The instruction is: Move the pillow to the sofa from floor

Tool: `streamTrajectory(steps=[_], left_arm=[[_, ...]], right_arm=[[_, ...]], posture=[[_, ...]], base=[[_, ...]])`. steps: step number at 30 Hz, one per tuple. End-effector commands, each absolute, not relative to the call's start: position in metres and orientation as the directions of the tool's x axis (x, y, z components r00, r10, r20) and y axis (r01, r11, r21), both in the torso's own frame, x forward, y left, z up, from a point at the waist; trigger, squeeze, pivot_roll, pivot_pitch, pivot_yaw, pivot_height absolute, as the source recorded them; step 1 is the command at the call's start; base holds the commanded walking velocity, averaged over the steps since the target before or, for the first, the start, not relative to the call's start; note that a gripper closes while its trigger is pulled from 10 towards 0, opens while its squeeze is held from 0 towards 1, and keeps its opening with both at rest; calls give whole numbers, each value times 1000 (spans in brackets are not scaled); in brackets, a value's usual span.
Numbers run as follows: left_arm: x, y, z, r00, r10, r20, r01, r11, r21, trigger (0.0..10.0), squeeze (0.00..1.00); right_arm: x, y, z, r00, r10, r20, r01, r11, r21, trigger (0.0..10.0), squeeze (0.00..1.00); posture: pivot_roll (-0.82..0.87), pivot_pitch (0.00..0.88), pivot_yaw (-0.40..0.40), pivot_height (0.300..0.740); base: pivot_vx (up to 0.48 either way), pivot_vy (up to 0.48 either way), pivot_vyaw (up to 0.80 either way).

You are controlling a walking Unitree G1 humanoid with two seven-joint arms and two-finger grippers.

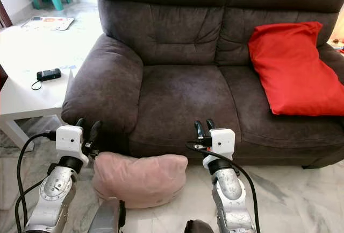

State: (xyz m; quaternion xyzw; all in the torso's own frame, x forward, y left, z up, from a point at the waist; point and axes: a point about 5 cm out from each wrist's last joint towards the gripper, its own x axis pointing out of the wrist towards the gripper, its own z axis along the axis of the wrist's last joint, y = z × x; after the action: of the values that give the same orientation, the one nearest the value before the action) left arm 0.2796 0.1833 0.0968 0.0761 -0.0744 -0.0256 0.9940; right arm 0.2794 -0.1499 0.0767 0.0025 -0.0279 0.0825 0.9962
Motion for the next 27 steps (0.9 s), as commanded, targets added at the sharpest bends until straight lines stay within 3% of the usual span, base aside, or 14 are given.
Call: streamTrajectory(steps=[1,27], left_arm=[[279,183,99,987,-64,149,43,989,143,10000,0],[280,185,97,990,-54,131,35,989,142,10000,0]], right_arm=[[280,-149,79,983,173,56,-173,985,-5,10000,0],[280,-148,80,983,170,70,-171,985,1,10000,0]], posture=[[108,53,-62,584],[113,57,-55,579]], base=[[0,0,0],[0,0,0]])
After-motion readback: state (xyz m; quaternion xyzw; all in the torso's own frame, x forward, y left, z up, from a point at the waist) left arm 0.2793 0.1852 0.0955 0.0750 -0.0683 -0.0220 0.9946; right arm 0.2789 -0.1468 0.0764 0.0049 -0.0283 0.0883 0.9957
